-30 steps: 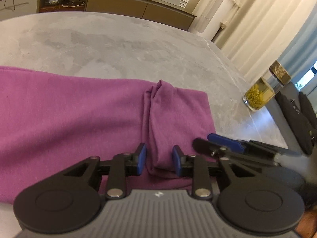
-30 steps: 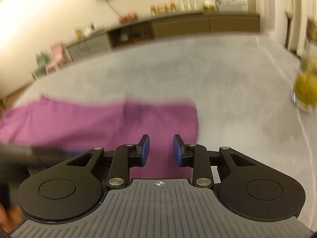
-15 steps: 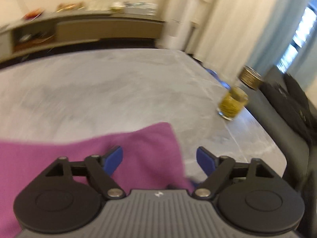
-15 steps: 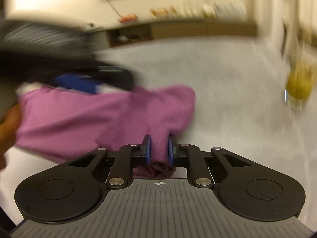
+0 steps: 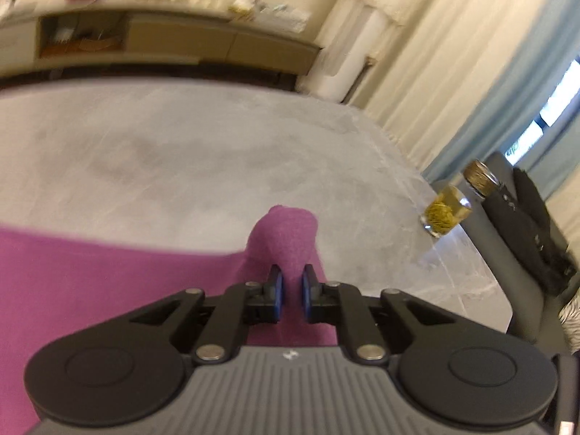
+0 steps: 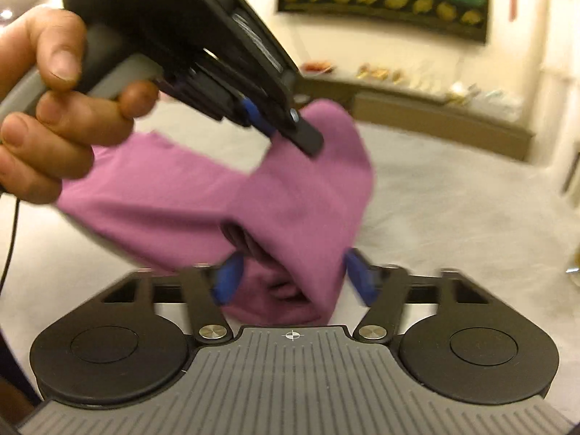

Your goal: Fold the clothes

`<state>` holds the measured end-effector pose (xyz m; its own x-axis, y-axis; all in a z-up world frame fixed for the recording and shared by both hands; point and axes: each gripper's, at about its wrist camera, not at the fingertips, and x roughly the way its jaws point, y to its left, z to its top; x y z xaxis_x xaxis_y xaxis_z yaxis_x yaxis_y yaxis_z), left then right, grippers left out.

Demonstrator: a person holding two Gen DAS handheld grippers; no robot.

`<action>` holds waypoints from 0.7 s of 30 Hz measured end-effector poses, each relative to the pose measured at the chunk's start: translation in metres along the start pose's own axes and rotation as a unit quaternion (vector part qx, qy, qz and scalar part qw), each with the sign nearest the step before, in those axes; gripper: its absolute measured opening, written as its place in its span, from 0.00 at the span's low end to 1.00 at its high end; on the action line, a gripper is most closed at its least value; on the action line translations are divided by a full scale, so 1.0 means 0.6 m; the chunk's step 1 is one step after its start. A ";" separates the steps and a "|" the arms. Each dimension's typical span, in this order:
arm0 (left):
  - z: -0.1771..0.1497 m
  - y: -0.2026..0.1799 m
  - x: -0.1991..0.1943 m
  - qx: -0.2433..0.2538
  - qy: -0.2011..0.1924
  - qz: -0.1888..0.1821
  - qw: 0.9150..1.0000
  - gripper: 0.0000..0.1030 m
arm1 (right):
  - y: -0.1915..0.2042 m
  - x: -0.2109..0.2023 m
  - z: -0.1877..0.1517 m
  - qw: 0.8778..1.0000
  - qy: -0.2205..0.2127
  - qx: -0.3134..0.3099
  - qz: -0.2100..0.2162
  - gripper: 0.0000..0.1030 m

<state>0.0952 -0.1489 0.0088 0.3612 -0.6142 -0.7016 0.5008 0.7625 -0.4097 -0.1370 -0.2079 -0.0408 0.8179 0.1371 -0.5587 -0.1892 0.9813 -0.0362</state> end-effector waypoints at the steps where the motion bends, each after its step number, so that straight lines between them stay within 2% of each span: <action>1: -0.005 0.024 0.005 -0.016 0.005 0.011 1.000 0.11 | 0.008 0.011 0.003 1.000 0.010 -0.008 0.006 0.37; 6: -0.033 0.102 0.010 -0.077 0.002 0.046 0.996 0.13 | 0.037 0.040 0.014 0.998 0.023 -0.042 0.037 0.36; 9: -0.037 0.108 0.002 -0.084 -0.011 0.043 0.995 0.13 | 0.034 0.045 0.018 0.998 0.017 -0.045 0.044 0.38; 13: -0.032 0.123 -0.014 -0.089 -0.038 0.047 0.994 0.12 | 0.016 0.042 0.015 0.998 0.010 -0.014 0.064 0.39; 18: -0.046 0.131 -0.003 -0.103 -0.020 0.037 0.994 0.12 | 0.006 0.054 0.014 0.997 0.016 0.007 0.079 0.40; 20: -0.058 0.131 -0.003 -0.117 -0.021 0.012 0.993 0.21 | -0.012 0.043 0.022 0.996 0.000 0.036 0.084 0.40; 21: -0.063 0.129 -0.002 -0.124 -0.022 -0.003 0.992 0.33 | -0.023 0.037 0.025 0.995 -0.010 0.051 0.081 0.40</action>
<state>0.1037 -0.0818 -0.0441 0.3951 -0.6235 -0.6746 0.2965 0.7816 -0.5488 -0.1081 -0.2161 -0.0400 0.7914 0.2971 -0.5342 -0.2648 0.9543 0.1385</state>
